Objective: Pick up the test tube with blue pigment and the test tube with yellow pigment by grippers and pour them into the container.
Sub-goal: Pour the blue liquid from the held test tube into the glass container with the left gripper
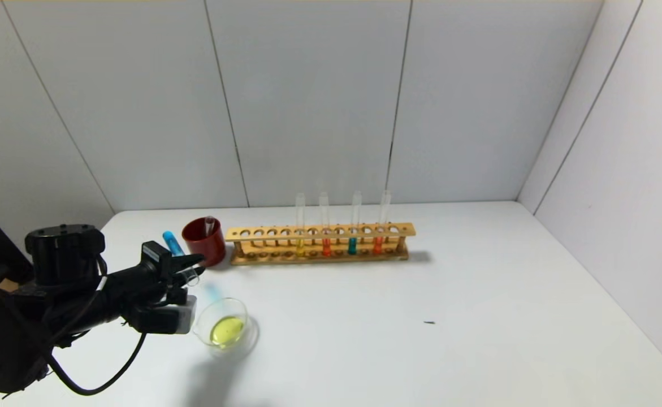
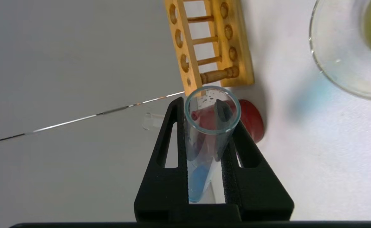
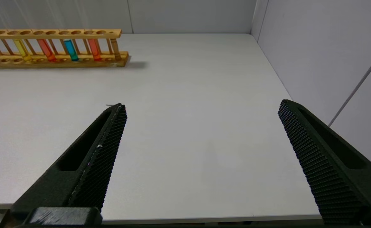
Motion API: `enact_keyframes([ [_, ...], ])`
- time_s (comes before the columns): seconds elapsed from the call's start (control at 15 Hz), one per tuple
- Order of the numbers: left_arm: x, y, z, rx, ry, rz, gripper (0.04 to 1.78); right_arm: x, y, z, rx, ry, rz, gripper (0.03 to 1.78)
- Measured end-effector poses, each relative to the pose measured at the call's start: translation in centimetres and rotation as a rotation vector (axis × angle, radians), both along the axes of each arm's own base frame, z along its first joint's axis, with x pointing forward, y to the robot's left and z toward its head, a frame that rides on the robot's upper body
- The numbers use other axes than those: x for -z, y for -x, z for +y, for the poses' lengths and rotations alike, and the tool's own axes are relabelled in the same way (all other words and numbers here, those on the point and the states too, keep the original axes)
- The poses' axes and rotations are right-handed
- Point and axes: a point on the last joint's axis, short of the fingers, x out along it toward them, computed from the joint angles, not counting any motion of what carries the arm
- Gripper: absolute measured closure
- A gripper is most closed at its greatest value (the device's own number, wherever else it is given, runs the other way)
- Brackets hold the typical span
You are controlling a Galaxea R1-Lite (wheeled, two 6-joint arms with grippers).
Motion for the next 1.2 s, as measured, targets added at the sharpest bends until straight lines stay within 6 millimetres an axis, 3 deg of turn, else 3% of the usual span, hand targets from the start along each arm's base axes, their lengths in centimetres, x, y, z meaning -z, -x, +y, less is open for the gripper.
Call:
enact_keyframes([
  [1.2, 2.1, -1.9, -0.7, 0.126, -0.184, -0.072, 1.48, 0.0, 0.0, 0.0, 0.0, 0.0, 0.0, 0.06],
])
